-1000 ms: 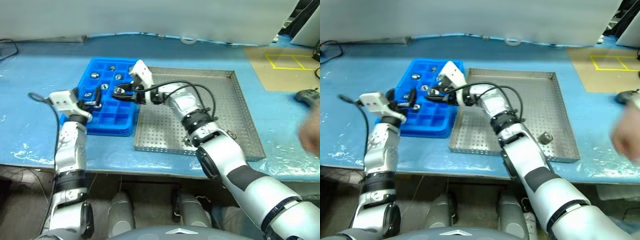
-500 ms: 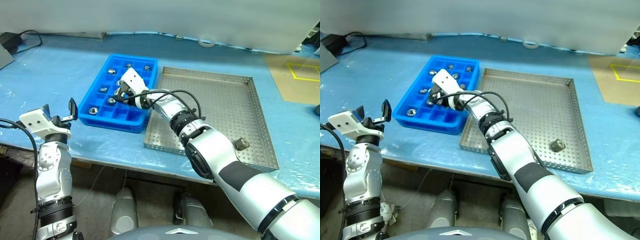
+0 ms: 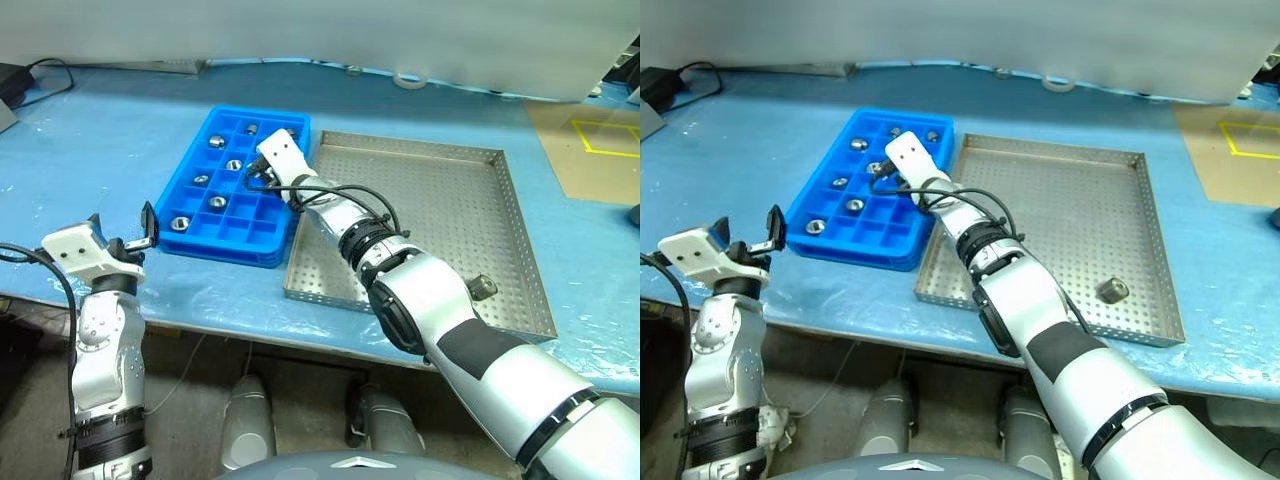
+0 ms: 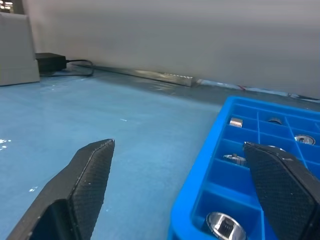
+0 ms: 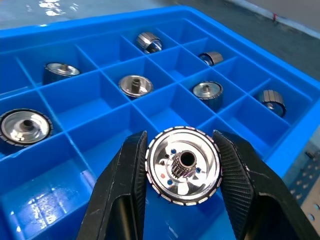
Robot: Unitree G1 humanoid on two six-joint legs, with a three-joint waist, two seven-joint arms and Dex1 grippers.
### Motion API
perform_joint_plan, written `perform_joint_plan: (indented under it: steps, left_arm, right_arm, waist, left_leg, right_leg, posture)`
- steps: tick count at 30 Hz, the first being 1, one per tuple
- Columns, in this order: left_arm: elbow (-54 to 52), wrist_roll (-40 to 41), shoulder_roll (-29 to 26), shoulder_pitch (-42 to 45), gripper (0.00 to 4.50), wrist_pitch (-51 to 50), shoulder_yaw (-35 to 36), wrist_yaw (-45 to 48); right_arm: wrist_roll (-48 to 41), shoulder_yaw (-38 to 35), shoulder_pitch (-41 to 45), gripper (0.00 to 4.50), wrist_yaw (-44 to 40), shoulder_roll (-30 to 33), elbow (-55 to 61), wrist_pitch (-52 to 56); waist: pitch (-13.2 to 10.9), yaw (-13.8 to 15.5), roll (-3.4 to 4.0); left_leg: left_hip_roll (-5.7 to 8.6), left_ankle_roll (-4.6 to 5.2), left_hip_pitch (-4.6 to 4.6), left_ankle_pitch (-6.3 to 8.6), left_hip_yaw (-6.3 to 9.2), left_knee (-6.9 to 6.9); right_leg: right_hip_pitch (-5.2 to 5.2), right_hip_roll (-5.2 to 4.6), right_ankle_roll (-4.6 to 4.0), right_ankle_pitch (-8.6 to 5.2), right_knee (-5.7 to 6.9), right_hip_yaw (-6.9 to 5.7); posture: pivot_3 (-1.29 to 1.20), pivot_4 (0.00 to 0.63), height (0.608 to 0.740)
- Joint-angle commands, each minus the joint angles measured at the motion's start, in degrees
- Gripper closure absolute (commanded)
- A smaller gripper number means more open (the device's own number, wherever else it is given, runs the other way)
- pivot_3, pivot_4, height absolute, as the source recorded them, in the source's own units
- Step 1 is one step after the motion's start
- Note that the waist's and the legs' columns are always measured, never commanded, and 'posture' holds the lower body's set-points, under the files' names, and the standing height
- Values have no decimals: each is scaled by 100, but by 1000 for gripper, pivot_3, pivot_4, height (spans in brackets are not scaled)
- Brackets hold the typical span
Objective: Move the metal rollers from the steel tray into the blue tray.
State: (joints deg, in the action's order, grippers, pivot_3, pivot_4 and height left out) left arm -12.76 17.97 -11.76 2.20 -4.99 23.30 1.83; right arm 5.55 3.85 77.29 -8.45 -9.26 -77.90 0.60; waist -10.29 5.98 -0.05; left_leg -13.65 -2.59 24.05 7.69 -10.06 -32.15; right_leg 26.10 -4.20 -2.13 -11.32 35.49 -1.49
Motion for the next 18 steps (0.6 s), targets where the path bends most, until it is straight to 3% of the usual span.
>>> perform_joint_plan:
  steps: [1, 10, 18]
  left_arm:
    - [-429, 17, -4, -151, 0, 26, 165, -116]
    - [-941, 4, 245, -713, 0, 66, 251, -382]
    - [-1124, -70, 474, -995, 0, 110, 139, -460]
  right_arm:
    - [-115, -250, 358, 2876, 53, -324, 114, 78]
    - [-293, -608, 391, 2876, -664, -512, 106, 121]
    - [-141, -587, 404, 2876, -128, -417, 66, 139]
  waist:
    - [0, 28, 0]
    - [0, 290, 0]
    - [0, 468, 0]
  left_leg:
    - [0, 0, -1, 0, 0, 0]
    - [0, -1, -2, 0, 3, -2]
    - [0, -1, 0, 0, 4, -2]
  right_leg:
    - [0, 0, 0, 0, 2, 0]
    - [1, -1, 1, -1, 7, 1]
    - [2, -1, 3, -2, 7, 1]
  posture:
    - [356, 150, 740]
    - [447, 150, 740]
    - [467, 150, 740]
